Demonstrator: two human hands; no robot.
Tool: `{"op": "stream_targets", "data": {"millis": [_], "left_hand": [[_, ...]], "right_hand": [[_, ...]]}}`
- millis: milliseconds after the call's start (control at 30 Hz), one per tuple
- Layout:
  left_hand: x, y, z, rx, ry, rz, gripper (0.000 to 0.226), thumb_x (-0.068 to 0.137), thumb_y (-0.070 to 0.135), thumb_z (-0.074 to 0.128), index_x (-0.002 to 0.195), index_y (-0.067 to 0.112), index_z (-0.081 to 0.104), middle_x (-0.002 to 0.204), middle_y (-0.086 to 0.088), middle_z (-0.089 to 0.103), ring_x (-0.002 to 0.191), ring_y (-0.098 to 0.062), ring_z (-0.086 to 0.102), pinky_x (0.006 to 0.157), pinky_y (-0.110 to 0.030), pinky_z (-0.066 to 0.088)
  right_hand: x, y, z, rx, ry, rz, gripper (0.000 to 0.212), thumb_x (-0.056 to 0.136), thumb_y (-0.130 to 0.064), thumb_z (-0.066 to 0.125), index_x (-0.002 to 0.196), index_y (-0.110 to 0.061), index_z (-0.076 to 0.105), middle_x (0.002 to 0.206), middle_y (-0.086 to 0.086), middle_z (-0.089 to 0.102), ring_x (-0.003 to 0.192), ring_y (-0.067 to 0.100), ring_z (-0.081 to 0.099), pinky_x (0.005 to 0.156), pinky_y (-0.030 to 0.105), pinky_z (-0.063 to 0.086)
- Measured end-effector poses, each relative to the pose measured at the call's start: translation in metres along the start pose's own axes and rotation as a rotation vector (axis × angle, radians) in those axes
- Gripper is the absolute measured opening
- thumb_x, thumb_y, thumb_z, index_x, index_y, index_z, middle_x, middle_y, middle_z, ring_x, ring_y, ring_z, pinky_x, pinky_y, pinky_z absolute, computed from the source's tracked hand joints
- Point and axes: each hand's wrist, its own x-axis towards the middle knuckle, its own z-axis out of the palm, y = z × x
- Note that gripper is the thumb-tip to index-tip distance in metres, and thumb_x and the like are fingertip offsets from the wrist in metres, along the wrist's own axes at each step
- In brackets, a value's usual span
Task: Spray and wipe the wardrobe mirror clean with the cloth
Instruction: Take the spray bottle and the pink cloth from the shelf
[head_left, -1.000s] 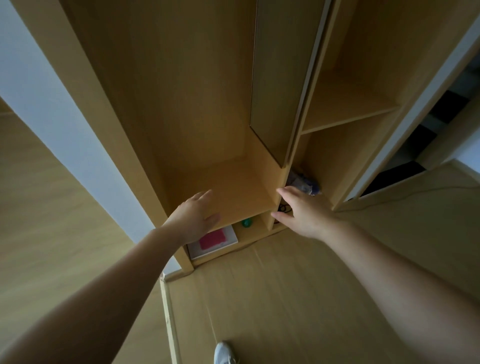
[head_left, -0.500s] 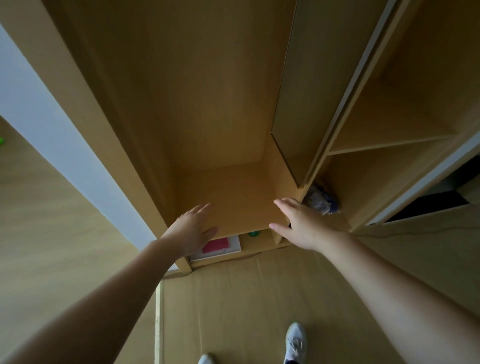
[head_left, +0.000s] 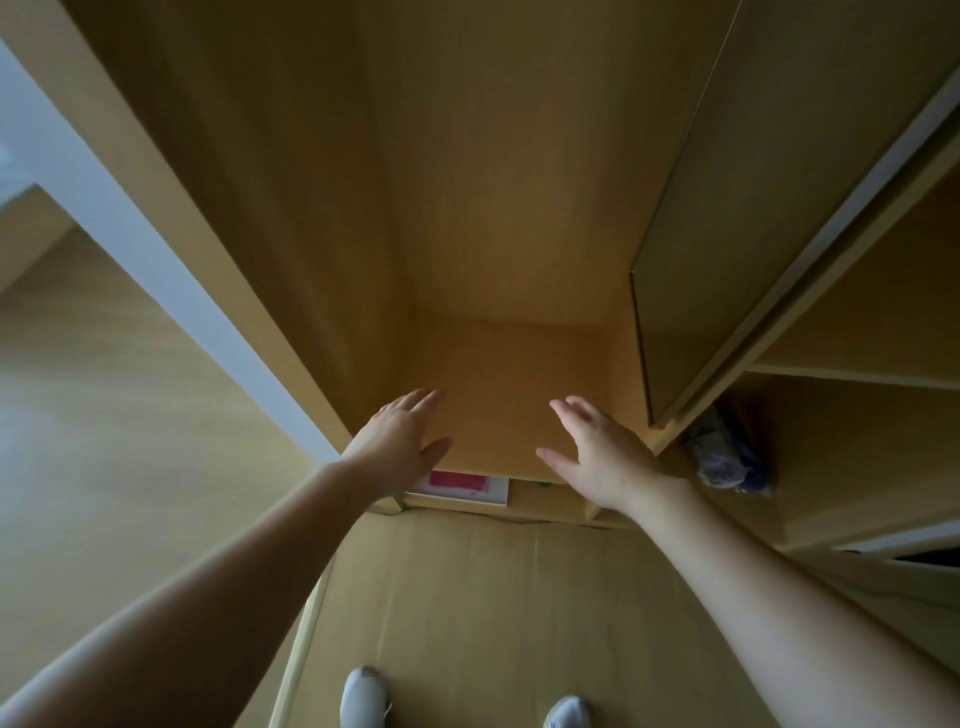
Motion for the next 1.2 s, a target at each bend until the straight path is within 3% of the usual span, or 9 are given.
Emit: {"op": "stream_targets", "data": {"millis": [267, 467, 600, 867, 1200], "left_hand": [[0.039, -0.061, 0.078, -0.029, -0.014, 0.01, 0.063, 0.094, 0.037, 0.053, 0.149, 0.017, 0.029, 0.154, -0.005, 0.034, 0.14, -0.025, 0.032, 0.114, -0.035, 0.029], [0.055, -0.108, 0.172, -0.031, -0.028, 0.111, 0.055, 0.094, 0.033, 0.055, 0.144, 0.016, 0.04, 0.145, -0.004, 0.046, 0.132, -0.024, 0.044, 0.107, -0.034, 0.037], [0.064, -0.141, 0.248, -0.003, -0.055, 0.129, 0.056, 0.096, 0.034, 0.052, 0.146, 0.017, 0.037, 0.149, -0.002, 0.041, 0.138, -0.022, 0.037, 0.11, -0.031, 0.031], [0.105, -0.205, 0.388, 0.058, -0.072, 0.189, 0.054, 0.096, 0.035, 0.051, 0.145, 0.017, 0.038, 0.148, -0.002, 0.042, 0.137, -0.021, 0.037, 0.112, -0.033, 0.031], [0.188, -0.235, 0.5, 0.148, 0.045, 0.301, 0.052, 0.097, 0.036, 0.048, 0.145, 0.02, 0.037, 0.146, -0.003, 0.045, 0.134, -0.022, 0.04, 0.109, -0.031, 0.03]], "right_hand": [[0.058, 0.034, 0.079, 0.047, 0.019, -0.018, 0.067, 0.096, -0.049, 0.045, 0.152, -0.019, 0.024, 0.159, 0.001, 0.021, 0.145, 0.018, 0.025, 0.113, 0.034, 0.032], [0.083, 0.063, 0.183, 0.074, 0.021, -0.03, 0.061, 0.096, -0.044, 0.051, 0.147, -0.014, 0.036, 0.151, 0.002, 0.035, 0.135, 0.02, 0.04, 0.104, 0.032, 0.041], [0.099, 0.087, 0.26, 0.084, 0.023, -0.052, 0.055, 0.094, -0.042, 0.054, 0.14, -0.014, 0.044, 0.141, -0.002, 0.044, 0.121, 0.02, 0.051, 0.093, 0.033, 0.047], [0.137, 0.147, 0.395, 0.05, -0.005, -0.022, 0.056, 0.096, -0.045, 0.049, 0.145, -0.019, 0.038, 0.146, -0.007, 0.037, 0.117, 0.017, 0.052, 0.088, 0.029, 0.049], [0.21, 0.213, 0.504, -0.115, 0.049, -0.073, 0.062, 0.097, -0.046, 0.047, 0.15, -0.02, 0.028, 0.157, -0.001, 0.025, 0.133, 0.021, 0.042, 0.102, 0.034, 0.045]]}}
